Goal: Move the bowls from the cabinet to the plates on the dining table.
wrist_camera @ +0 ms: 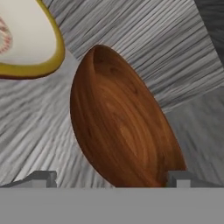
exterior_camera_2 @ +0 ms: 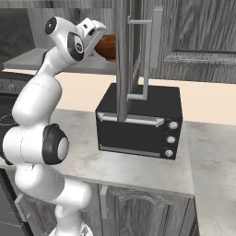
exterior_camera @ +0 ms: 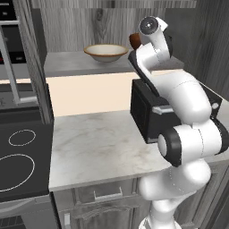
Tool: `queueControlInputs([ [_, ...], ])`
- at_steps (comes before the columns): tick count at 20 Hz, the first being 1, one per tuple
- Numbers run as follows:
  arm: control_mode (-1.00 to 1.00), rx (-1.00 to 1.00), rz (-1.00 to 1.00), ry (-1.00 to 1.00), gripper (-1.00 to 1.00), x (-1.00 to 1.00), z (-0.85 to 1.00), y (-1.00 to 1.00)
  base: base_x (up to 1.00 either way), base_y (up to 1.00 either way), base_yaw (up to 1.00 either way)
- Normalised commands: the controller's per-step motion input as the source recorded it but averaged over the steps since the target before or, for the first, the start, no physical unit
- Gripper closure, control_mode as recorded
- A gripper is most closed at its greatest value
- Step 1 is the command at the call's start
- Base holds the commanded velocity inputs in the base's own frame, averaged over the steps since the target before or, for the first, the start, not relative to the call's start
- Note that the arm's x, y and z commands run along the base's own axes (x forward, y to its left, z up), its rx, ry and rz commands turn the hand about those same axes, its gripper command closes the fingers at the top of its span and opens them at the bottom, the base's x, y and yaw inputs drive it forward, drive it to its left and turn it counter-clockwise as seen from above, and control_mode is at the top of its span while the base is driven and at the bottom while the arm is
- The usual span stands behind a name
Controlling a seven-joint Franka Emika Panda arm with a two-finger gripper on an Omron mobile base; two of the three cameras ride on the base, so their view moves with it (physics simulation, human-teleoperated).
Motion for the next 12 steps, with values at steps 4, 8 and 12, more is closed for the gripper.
queueControlInputs([
  [4, -1.0, 0.0, 0.01, 0.0, -1.0, 0.33, -0.02, 0.0, 0.0, 0.0, 0.0],
  [8, -1.0, 0.0, 0.01, 0.0, -1.0, 0.32, -0.07, 0.0, 0.0, 0.0, 0.0],
  [12, -1.0, 0.0, 0.01, 0.0, -1.0, 0.32, -0.13, 0.0, 0.0, 0.0, 0.0],
])
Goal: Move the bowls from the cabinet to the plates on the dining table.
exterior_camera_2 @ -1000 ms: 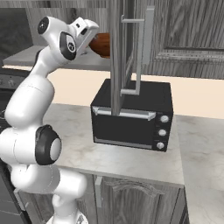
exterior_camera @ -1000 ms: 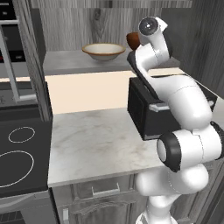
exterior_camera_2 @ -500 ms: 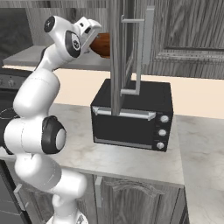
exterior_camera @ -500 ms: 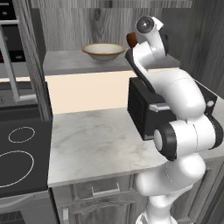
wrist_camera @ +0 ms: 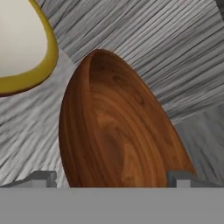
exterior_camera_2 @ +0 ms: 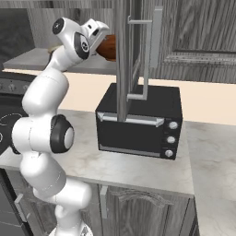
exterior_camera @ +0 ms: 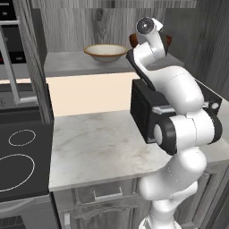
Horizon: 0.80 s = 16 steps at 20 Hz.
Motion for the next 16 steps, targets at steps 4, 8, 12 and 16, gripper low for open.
queueControlInputs([
  [4, -1.0, 0.0, 0.01, 0.0, -1.0, 0.29, -0.18, 0.0, 0.0, 0.0, 0.0],
  [8, -1.0, 0.0, 0.01, 0.0, -1.0, 0.27, -0.21, 0.0, 0.0, 0.0, 0.0],
  [12, -1.0, -0.01, 0.0, 0.0, -1.0, 0.13, -0.33, -0.03, 0.0, 0.0, 0.0],
  [16, -1.0, 0.0, 0.0, 0.0, -1.0, -0.01, -0.3, -0.08, 0.0, 0.0, 0.0],
])
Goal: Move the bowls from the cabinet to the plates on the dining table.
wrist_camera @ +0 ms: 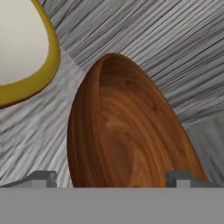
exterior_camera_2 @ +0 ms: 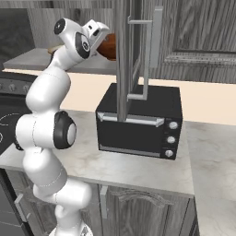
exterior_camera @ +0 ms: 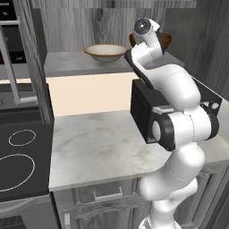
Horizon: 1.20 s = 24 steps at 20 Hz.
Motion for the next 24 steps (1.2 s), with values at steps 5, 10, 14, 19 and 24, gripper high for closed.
queueControlInputs([
  [5, -1.0, 0.0, 0.0, 0.0, -1.0, -0.07, -0.26, -0.13, 0.0, 0.0, 0.0],
  [10, -1.0, 0.0, 0.0, 0.0, -1.0, -0.08, -0.33, -0.1, 0.0, 0.0, 0.0],
  [14, -1.0, 0.0, 0.0, 0.0, -1.0, -0.03, -0.33, -0.06, 0.0, 0.0, 0.0],
  [19, -1.0, 0.0, 0.0, 0.0, 1.0, 0.0, -0.35, 0.0, 0.0, 0.0, 0.0],
  [24, -1.0, 0.0, 0.0, -0.01, 1.0, 0.0, -0.23, -0.03, 0.0, 0.0, 0.0],
])
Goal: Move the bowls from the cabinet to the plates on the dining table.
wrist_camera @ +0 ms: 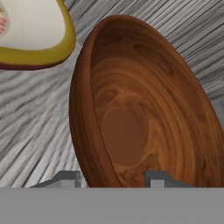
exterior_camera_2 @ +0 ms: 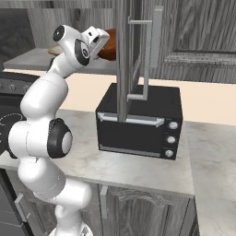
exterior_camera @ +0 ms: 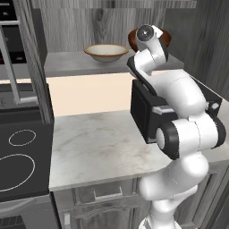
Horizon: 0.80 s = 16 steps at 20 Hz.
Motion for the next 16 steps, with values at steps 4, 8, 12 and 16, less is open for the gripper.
queueControlInputs([
  [4, -1.0, 0.0, 0.0, 0.0, 1.0, 0.0, -0.12, -0.02, 0.0, 0.0, 0.0],
  [8, -1.0, 0.0, 0.0, -0.01, 1.0, -0.02, -0.03, 0.0, 0.0, 0.0, 0.0],
  [12, -1.0, -0.01, 0.0, -0.09, 1.0, -0.2, 0.08, 0.0, 0.0, 0.0, 0.0],
  [16, -1.0, -0.02, 0.02, -0.11, 1.0, -0.29, 0.17, 0.0, 0.0, 0.0, 0.0],
])
